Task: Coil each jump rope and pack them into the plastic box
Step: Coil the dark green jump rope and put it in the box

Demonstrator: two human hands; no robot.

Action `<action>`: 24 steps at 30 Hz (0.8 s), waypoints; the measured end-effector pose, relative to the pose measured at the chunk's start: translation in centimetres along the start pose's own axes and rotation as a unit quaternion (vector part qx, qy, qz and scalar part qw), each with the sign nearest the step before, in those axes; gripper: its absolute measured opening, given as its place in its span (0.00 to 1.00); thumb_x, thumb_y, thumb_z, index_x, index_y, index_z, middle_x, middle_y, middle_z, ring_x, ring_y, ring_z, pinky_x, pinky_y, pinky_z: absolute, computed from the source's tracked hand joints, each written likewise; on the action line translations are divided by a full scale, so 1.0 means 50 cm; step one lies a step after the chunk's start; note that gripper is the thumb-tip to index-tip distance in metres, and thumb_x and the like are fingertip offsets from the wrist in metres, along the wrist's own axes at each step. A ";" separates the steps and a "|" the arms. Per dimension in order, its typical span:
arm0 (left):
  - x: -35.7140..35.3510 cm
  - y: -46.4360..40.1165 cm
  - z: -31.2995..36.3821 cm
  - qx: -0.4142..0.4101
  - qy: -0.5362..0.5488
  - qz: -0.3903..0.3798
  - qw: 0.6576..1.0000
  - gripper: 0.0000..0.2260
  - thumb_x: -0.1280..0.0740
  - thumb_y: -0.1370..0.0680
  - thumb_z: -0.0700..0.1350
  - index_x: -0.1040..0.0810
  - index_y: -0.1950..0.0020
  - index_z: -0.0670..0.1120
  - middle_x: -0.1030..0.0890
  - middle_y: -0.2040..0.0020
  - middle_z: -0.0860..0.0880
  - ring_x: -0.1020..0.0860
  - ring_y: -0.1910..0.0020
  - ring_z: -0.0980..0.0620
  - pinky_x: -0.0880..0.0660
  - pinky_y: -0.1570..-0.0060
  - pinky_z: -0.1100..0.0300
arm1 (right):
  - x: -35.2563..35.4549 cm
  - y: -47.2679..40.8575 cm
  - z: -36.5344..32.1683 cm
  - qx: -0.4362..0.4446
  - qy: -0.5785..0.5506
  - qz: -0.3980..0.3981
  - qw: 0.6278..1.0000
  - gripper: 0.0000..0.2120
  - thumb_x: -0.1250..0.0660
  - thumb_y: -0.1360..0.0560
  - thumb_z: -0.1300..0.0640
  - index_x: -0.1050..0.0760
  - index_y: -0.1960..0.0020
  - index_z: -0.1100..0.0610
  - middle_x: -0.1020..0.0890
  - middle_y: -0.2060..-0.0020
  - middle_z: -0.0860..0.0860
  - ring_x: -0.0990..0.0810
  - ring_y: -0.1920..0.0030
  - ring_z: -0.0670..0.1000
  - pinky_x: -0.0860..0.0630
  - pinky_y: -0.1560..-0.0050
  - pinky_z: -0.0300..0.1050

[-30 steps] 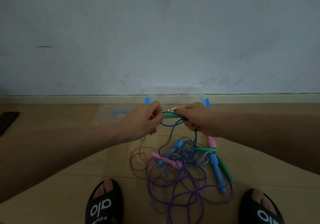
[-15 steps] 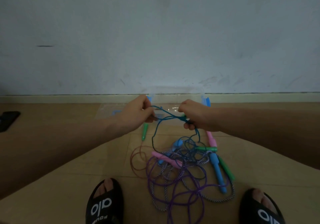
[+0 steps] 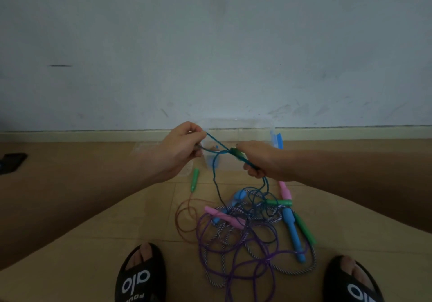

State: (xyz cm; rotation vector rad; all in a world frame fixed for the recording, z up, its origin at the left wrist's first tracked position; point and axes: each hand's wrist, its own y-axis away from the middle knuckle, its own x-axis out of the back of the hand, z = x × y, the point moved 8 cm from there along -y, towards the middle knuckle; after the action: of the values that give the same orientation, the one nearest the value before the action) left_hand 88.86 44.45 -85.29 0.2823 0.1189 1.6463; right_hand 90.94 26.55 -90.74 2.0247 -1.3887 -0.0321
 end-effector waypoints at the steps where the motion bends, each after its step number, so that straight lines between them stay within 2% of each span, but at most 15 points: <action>1: 0.000 0.002 0.003 -0.005 -0.016 -0.007 1.000 0.05 0.38 0.18 0.39 0.29 0.55 0.44 0.25 0.65 0.47 0.24 0.70 0.56 0.26 0.63 0.62 | 0.000 0.000 0.006 -0.009 -0.002 -0.003 1.000 0.16 0.46 0.21 0.47 0.30 0.50 0.60 0.24 0.60 0.60 0.32 0.72 0.50 0.37 0.71 0.43; 3: -0.004 0.005 0.001 0.006 0.005 -0.029 1.000 0.06 0.39 0.18 0.40 0.29 0.54 0.44 0.23 0.66 0.48 0.20 0.66 0.55 0.22 0.55 0.59 | 0.000 0.005 0.012 -0.027 -0.023 -0.012 0.999 0.18 0.48 0.19 0.45 0.31 0.47 0.60 0.20 0.58 0.62 0.33 0.72 0.50 0.37 0.70 0.42; 4: -0.008 0.006 -0.003 0.016 0.034 -0.040 0.998 0.06 0.39 0.18 0.39 0.30 0.55 0.44 0.27 0.69 0.49 0.22 0.70 0.54 0.22 0.58 0.59 | 0.000 0.009 0.012 -0.033 -0.039 -0.018 0.999 0.19 0.49 0.19 0.44 0.33 0.44 0.60 0.19 0.58 0.62 0.33 0.72 0.50 0.38 0.70 0.42; 6: -0.012 0.002 -0.010 0.029 0.039 -0.050 0.998 0.07 0.39 0.18 0.38 0.30 0.57 0.45 0.35 0.71 0.50 0.35 0.76 0.55 0.27 0.70 0.61 | 0.001 0.015 0.008 -0.034 -0.057 -0.031 0.997 0.21 0.50 0.18 0.44 0.36 0.39 0.61 0.17 0.59 0.62 0.33 0.72 0.50 0.38 0.70 0.42; 8: -0.009 -0.004 -0.012 0.018 -0.035 -0.051 0.998 0.08 0.37 0.20 0.38 0.30 0.59 0.45 0.38 0.72 0.50 0.41 0.75 0.53 0.39 0.76 0.62 | 0.001 0.017 0.002 -0.026 -0.040 -0.035 0.998 0.23 0.51 0.18 0.43 0.35 0.38 0.62 0.17 0.58 0.62 0.34 0.73 0.49 0.38 0.69 0.41; 10: -0.004 -0.007 0.003 -0.038 -0.171 -0.061 0.983 0.07 0.34 0.22 0.40 0.28 0.59 0.45 0.35 0.74 0.51 0.40 0.76 0.53 0.42 0.76 0.63 | 0.007 0.016 -0.004 -0.012 -0.015 -0.026 0.999 0.24 0.52 0.18 0.41 0.32 0.41 0.62 0.16 0.59 0.61 0.35 0.74 0.49 0.37 0.70 0.41; 11: 0.000 -0.007 0.017 -0.090 -0.263 -0.066 0.958 0.06 0.33 0.23 0.42 0.27 0.59 0.45 0.32 0.75 0.53 0.38 0.77 0.54 0.40 0.76 0.63 | 0.013 0.015 -0.006 -0.005 -0.008 -0.018 1.000 0.25 0.52 0.19 0.40 0.31 0.43 0.61 0.15 0.59 0.61 0.35 0.74 0.49 0.37 0.70 0.42; 14: 0.000 0.013 0.041 -0.240 -0.493 -0.094 0.831 0.08 0.34 0.23 0.50 0.28 0.60 0.51 0.25 0.71 0.54 0.30 0.72 0.59 0.35 0.69 0.62 | 0.037 0.013 -0.008 0.009 -0.013 -0.002 1.000 0.27 0.51 0.20 0.37 0.30 0.44 0.59 0.15 0.60 0.61 0.34 0.73 0.49 0.37 0.70 0.42; 17: -0.007 0.036 0.020 -0.277 -0.643 -0.133 0.701 0.11 0.38 0.22 0.57 0.31 0.59 0.52 0.27 0.67 0.53 0.29 0.68 0.55 0.38 0.70 0.60 | 0.048 0.009 -0.015 0.030 0.022 0.002 0.999 0.26 0.45 0.21 0.38 0.25 0.47 0.61 0.16 0.66 0.56 0.33 0.73 0.49 0.35 0.70 0.41; 18: -0.009 0.041 0.014 -0.289 -0.675 -0.131 0.666 0.12 0.39 0.22 0.58 0.31 0.58 0.51 0.28 0.66 0.54 0.30 0.67 0.55 0.41 0.71 0.62 | 0.049 0.008 -0.020 0.046 0.054 0.009 0.997 0.24 0.41 0.22 0.40 0.23 0.50 0.62 0.18 0.70 0.54 0.33 0.73 0.49 0.35 0.70 0.41; 19: -0.011 0.044 0.009 -0.295 -0.689 -0.129 0.649 0.12 0.39 0.22 0.59 0.31 0.57 0.51 0.29 0.66 0.54 0.32 0.67 0.55 0.43 0.71 0.63 | 0.049 0.009 -0.027 0.065 0.084 0.014 0.994 0.22 0.38 0.24 0.43 0.21 0.53 0.63 0.21 0.72 0.52 0.33 0.73 0.49 0.35 0.71 0.41; 20: -0.012 0.045 0.005 -0.293 -0.687 -0.132 0.652 0.12 0.39 0.22 0.58 0.31 0.57 0.51 0.29 0.66 0.54 0.32 0.68 0.56 0.43 0.71 0.64 | 0.046 0.012 -0.035 0.085 0.099 0.014 0.991 0.20 0.35 0.26 0.45 0.20 0.56 0.64 0.24 0.73 0.51 0.33 0.72 0.49 0.36 0.71 0.41; 23: -0.004 0.026 -0.015 -0.230 -0.641 -0.154 0.716 0.12 0.41 0.19 0.55 0.32 0.59 0.51 0.28 0.66 0.54 0.29 0.67 0.54 0.39 0.69 0.60 | 0.027 0.026 -0.054 0.120 0.080 -0.017 0.989 0.14 0.31 0.28 0.51 0.18 0.58 0.64 0.30 0.73 0.50 0.36 0.72 0.49 0.39 0.72 0.41; 24: 0.002 0.017 -0.025 -0.198 -0.638 -0.157 0.728 0.12 0.42 0.19 0.55 0.31 0.59 0.51 0.28 0.65 0.54 0.29 0.66 0.54 0.38 0.68 0.58 | 0.022 0.031 -0.060 0.127 0.072 -0.024 0.989 0.12 0.30 0.27 0.52 0.18 0.60 0.63 0.30 0.74 0.49 0.36 0.72 0.48 0.39 0.72 0.41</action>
State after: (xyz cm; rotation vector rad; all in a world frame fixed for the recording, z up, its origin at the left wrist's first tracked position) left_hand 87.70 44.58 -86.28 0.9410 -1.1615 0.8077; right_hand 91.27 26.86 -87.22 2.2192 -1.3068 0.2771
